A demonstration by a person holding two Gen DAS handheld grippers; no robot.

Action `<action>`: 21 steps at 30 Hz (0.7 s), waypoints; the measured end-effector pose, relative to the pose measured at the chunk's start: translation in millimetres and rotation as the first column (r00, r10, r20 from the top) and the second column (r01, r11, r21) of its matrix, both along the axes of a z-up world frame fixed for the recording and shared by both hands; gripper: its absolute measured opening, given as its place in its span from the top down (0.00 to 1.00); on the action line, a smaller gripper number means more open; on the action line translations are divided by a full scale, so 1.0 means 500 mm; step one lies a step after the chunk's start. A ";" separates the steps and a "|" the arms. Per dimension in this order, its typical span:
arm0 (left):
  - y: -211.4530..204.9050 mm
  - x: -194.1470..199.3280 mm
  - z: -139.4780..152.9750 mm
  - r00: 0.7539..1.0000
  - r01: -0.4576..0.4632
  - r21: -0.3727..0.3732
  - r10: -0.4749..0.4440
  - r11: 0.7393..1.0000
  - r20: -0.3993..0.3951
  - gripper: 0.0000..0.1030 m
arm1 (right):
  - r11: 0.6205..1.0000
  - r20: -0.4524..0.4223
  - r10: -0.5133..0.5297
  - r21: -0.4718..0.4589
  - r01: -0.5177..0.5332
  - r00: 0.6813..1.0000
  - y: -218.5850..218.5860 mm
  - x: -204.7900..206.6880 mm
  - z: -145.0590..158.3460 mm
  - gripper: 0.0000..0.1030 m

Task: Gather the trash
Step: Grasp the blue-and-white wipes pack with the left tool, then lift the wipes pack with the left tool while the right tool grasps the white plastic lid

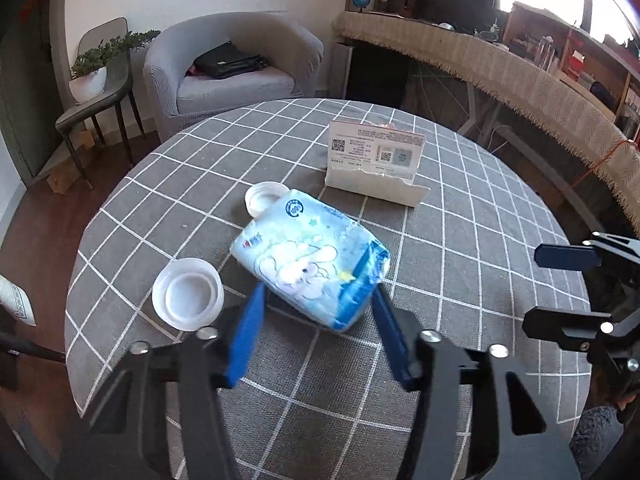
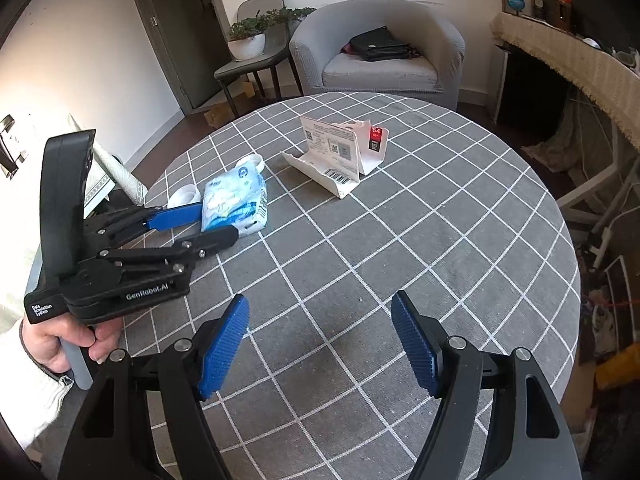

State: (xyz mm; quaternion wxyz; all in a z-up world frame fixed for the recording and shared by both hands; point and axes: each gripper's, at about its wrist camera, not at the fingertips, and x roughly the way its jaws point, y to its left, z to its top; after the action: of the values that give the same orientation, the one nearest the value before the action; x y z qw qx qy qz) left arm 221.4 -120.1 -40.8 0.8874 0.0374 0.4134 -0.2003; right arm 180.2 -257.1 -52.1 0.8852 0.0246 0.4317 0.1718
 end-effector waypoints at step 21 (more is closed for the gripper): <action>0.035 -0.020 0.006 0.999 -0.003 -0.111 -0.002 0.994 -0.042 0.88 | 1.000 -0.007 0.009 0.016 -0.008 1.000 0.030 0.017 0.000 0.28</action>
State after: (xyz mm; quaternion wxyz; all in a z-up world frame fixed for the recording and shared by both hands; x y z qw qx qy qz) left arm 211.5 -102.4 -37.9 0.8793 -0.0161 0.4202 -0.2234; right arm 188.5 -242.0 -51.9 0.8827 0.0306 0.4334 0.1790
